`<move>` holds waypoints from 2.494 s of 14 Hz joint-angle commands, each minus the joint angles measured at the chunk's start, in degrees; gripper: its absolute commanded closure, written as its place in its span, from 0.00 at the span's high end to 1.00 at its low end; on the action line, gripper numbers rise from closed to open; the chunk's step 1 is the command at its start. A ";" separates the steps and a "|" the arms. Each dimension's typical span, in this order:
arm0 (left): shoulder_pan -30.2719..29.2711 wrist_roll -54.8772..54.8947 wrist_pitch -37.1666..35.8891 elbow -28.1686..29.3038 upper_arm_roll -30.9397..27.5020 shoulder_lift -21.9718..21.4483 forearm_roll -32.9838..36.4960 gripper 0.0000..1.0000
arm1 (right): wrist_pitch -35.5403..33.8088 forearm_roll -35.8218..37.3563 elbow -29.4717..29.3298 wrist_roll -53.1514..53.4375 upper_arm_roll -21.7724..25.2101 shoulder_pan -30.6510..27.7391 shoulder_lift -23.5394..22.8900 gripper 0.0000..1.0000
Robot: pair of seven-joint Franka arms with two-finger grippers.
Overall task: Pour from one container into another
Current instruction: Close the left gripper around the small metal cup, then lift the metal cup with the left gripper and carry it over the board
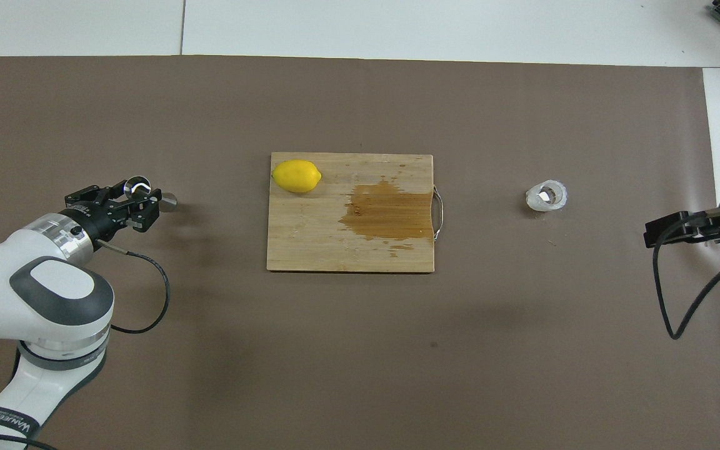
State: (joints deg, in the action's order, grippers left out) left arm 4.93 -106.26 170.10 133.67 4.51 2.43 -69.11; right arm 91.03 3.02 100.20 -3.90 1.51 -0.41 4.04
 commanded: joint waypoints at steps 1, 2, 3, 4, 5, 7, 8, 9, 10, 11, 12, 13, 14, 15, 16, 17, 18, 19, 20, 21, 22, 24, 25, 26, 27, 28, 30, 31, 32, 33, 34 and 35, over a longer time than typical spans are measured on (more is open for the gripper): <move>0.95 0.79 1.29 -0.95 -0.38 0.91 -1.46 0.62 | 0.02 0.49 -0.01 0.65 -0.46 -0.65 0.53 1.00; 0.87 0.79 1.37 -0.95 -0.38 0.91 -1.46 0.62 | 0.02 0.49 -0.01 0.65 -0.46 -0.65 0.53 1.00; 0.87 0.79 1.29 -0.95 -0.38 0.91 -1.46 0.62 | 0.02 0.49 -0.01 0.65 -0.46 -0.65 0.53 1.00; 0.87 0.79 1.29 -0.95 -0.38 0.91 -1.46 0.62 | 0.02 0.49 -0.01 0.65 -0.46 -0.65 0.53 1.00; 0.87 0.79 1.37 -0.95 -0.38 0.91 -1.46 0.62 | 0.02 0.49 -0.01 0.65 -0.46 -0.65 0.53 1.00; 0.78 0.71 1.37 -0.87 -0.38 0.91 -1.46 0.62 | 0.02 0.49 -0.01 0.65 -0.46 -0.65 0.53 1.00; 0.69 0.62 1.29 -0.87 -0.38 0.82 -1.46 0.62 | 0.02 0.49 -0.01 0.65 -0.46 -0.56 0.53 1.00; 0.69 0.71 1.29 -0.87 -0.38 0.82 -1.46 0.62 | 0.02 0.49 -0.01 0.65 -0.46 -0.65 0.53 1.00; 0.78 0.71 1.29 -0.87 -0.47 0.82 -1.46 0.62 | 0.02 0.49 -0.01 0.65 -0.46 -0.65 0.53 1.00; 0.78 0.79 1.29 -0.87 -0.38 0.82 -1.46 0.60 | 0.02 0.49 -0.01 0.65 -0.46 -0.65 0.53 1.00; 0.78 1.06 1.29 -0.78 -0.38 0.82 -1.46 0.56 | 0.02 0.49 -0.01 0.65 -0.46 -0.65 0.53 1.00; 0.78 1.06 1.29 -0.69 -0.38 0.82 -1.46 0.52 | 0.02 0.49 -0.01 0.65 -0.46 -0.65 0.53 1.00; 0.69 0.97 1.29 -0.69 -0.38 0.82 -1.46 0.45 | 0.02 0.49 -0.01 0.65 -0.46 -0.65 0.53 1.00; 0.78 1.06 1.29 -0.69 -0.38 0.82 -1.46 0.35 | 0.02 0.49 -0.01 0.65 -0.46 -0.65 0.53 1.00; 0.78 1.06 1.29 -0.78 -0.38 0.82 -1.46 0.26 | 0.02 0.49 -0.01 0.65 -0.46 -0.65 0.53 1.00; 0.78 1.15 1.29 -0.78 -0.38 0.82 -1.46 0.23 | 0.02 0.49 -0.01 0.65 -0.46 -0.65 0.53 1.00; 0.78 1.06 1.29 -0.86 -0.47 0.82 -1.38 0.22 | 0.02 0.49 -0.01 0.65 -0.46 -0.65 0.53 1.00; 0.78 1.06 1.11 -0.95 -0.47 0.82 -1.38 0.15 | 0.02 0.49 -0.01 0.65 -0.46 -0.65 0.53 1.00; 0.78 1.06 1.02 -0.95 -0.47 0.82 -1.38 0.09 | 0.02 0.49 -0.01 0.65 -0.46 -0.65 0.53 1.00; 0.60 1.15 0.59 -1.30 -0.47 0.82 -1.11 0.08 | 0.02 0.49 -0.01 0.65 -0.46 -0.65 0.53 1.00; 0.26 2.36 0.32 -1.65 -0.38 0.91 -0.94 0.08 | 0.02 0.49 -0.01 0.65 -0.46 -0.65 0.53 1.00; 0.08 3.52 -0.81 -2.44 -0.38 0.91 -0.94 0.07 | 0.02 0.49 -0.01 0.65 -0.46 -0.65 0.53 1.00; 0.16 3.78 -1.34 -2.97 -0.47 0.91 -0.85 0.00 | -0.07 0.49 -0.01 0.65 -0.46 -0.65 0.53 1.00; 0.34 3.78 -1.78 -4.11 -0.47 0.91 -0.76 0.00 | 0.02 0.49 -0.01 0.65 -0.46 -0.65 0.53 1.00; 0.43 3.87 -3.09 -4.81 -0.47 0.91 -0.41 0.00 | 0.02 0.49 -0.01 0.65 -0.46 -0.65 0.53 1.00; 0.69 3.96 -4.06 -5.08 -0.47 0.56 0.55 0.00 | 0.02 0.49 -0.01 0.65 -0.46 -0.65 0.53 1.00; 0.86 3.70 -6.87 -6.05 -0.29 -0.05 0.65 0.00 | 0.02 0.49 -0.01 0.65 -0.46 -0.65 0.53 1.00; 0.87 3.61 -8.28 -6.75 -0.12 -0.23 0.65 0.00 | 0.02 0.49 -0.01 0.65 -0.46 -0.65 0.53 1.00; 0.95 3.43 -9.08 -7.45 0.14 -0.49 0.65 0.00 | 0.02 0.49 -0.01 0.65 -0.46 -0.65 0.53 1.00; 1.39 3.34 -9.26 -7.98 0.93 -1.11 0.73 0.00 | 0.02 0.49 -0.01 0.65 -0.46 -0.56 0.53 1.00; 2.70 3.43 -9.26 -8.16 1.20 -1.37 0.73 0.00 | 0.02 0.49 -0.01 0.65 -0.46 -0.65 0.53 1.00; 3.93 3.34 -9.26 -9.03 1.37 -1.38 0.82 0.00 | 0.02 0.49 -0.01 0.65 -0.46 -0.65 0.53 1.00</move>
State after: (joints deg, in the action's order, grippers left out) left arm 6.34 -103.05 161.84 125.69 6.11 2.01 -68.62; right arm 91.03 3.02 100.20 -3.90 1.51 -0.41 4.04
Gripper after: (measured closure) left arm 0.489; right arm 0.000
